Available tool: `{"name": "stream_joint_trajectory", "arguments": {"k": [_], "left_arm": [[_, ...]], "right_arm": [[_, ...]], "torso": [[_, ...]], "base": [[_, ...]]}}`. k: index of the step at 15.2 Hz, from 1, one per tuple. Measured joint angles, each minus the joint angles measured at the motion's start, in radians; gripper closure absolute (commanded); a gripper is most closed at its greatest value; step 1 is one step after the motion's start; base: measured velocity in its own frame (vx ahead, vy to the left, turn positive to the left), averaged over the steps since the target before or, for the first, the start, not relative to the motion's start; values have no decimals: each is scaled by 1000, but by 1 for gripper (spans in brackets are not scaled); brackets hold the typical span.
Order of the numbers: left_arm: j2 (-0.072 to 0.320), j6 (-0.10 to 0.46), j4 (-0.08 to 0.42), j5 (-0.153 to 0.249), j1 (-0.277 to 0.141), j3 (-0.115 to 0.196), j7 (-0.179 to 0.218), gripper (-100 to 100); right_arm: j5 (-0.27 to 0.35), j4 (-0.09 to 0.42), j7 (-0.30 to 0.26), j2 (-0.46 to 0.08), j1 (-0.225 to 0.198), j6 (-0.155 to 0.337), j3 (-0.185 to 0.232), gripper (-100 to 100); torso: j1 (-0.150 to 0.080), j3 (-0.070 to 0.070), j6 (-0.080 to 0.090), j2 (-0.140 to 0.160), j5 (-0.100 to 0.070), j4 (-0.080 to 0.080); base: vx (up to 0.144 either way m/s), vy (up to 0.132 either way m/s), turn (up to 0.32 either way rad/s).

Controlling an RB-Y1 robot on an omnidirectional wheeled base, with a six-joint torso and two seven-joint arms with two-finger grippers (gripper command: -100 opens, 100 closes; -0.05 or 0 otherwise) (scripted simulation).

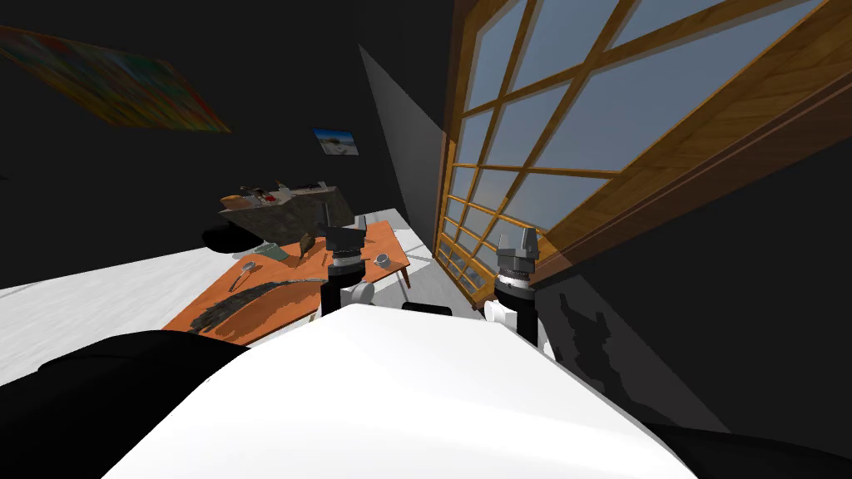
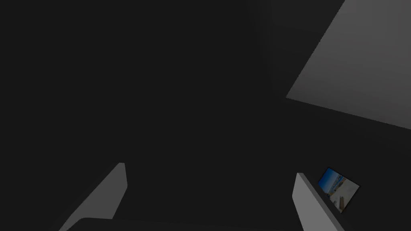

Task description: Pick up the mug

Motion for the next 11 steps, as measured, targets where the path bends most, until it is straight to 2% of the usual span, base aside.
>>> {"name": "stream_joint_trajectory", "arguments": {"k": [3, 6, 11], "left_arm": [[50, 22, 11, 12, 7, 14, 9, -100], [94, 68, 24, 26, 14, 28, 18, -100], [141, 148, 50, 56, 21, 63, 40, -100]], "right_arm": [[0, 0, 0, 0, 0, 0, 0, 0], [0, 0, 0, 0, 0, 0, 0, 0], [0, 0, 0, 0, 0, 0, 0, 0]], "torso": [[0, -1, 0, -1, 0, 0], [0, -2, 0, -3, 0, -1], [0, -2, 0, -3, 0, -1]], "base": [[31, -8, -60], [38, -8, -42], [40, -9, -60]]}}
